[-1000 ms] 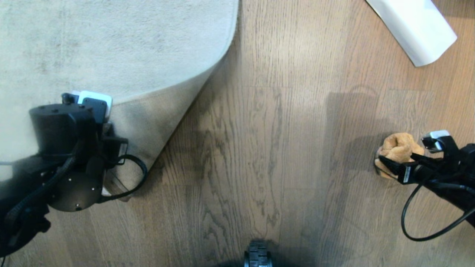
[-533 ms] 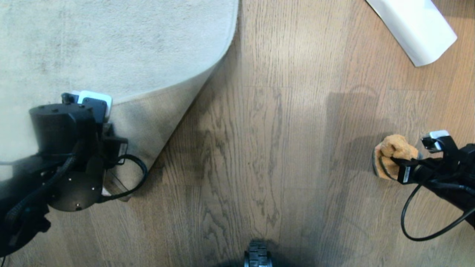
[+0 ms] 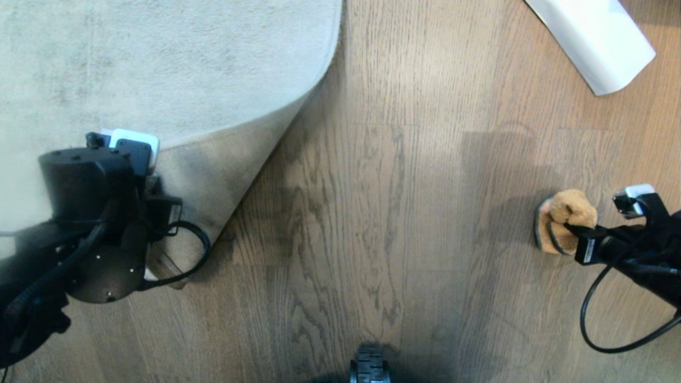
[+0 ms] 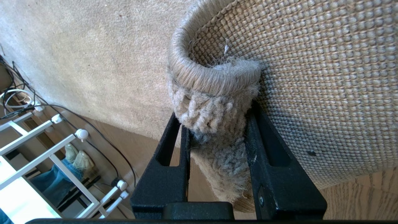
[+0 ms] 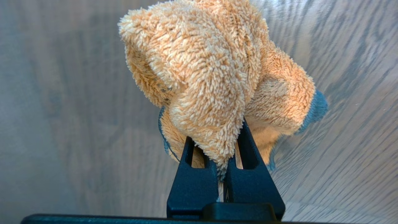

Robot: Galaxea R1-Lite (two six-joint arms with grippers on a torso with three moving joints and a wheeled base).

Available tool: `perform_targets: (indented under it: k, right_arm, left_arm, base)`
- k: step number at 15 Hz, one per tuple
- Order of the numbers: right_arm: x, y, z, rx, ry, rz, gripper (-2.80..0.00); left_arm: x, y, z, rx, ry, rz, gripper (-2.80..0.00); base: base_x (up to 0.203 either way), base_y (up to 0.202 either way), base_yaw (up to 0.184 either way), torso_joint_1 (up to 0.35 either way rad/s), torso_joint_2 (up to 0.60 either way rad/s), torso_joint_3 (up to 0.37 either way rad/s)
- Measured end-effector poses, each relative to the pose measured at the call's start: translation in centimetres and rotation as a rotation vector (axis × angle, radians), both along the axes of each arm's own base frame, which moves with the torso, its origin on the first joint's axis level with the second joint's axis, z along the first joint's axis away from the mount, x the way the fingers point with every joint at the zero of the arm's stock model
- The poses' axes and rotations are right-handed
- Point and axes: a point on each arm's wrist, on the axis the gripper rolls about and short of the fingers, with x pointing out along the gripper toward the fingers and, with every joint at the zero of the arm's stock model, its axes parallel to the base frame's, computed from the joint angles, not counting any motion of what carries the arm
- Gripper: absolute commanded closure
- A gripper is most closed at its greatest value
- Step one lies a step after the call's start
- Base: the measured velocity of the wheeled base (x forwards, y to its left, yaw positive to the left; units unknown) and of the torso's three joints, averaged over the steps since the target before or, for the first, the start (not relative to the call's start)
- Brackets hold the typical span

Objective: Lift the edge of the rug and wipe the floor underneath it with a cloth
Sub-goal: Pick up the rag

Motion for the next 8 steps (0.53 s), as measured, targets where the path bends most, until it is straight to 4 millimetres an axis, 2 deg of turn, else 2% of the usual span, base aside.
perform_targets:
  k: [3, 8]
  right_arm:
    - [-1.2, 1.6, 0.2, 0.004, 0.005, 0.051, 0.0]
    - [-2.4, 6.7, 0.7, 0.05, 0.0, 0.243, 0.0]
  left_arm:
    - [-0.1, 0.0, 0.1, 0.0, -0.003, 0.005, 0.0]
    - [-0.1, 0.0, 0.0, 0.0, -0.003, 0.004, 0.0]
  base:
    - [0.0, 0.0, 0.0, 0.0, 0.0, 0.0]
    - [0.0, 0.0, 0.0, 0.0, 0.0, 0.0]
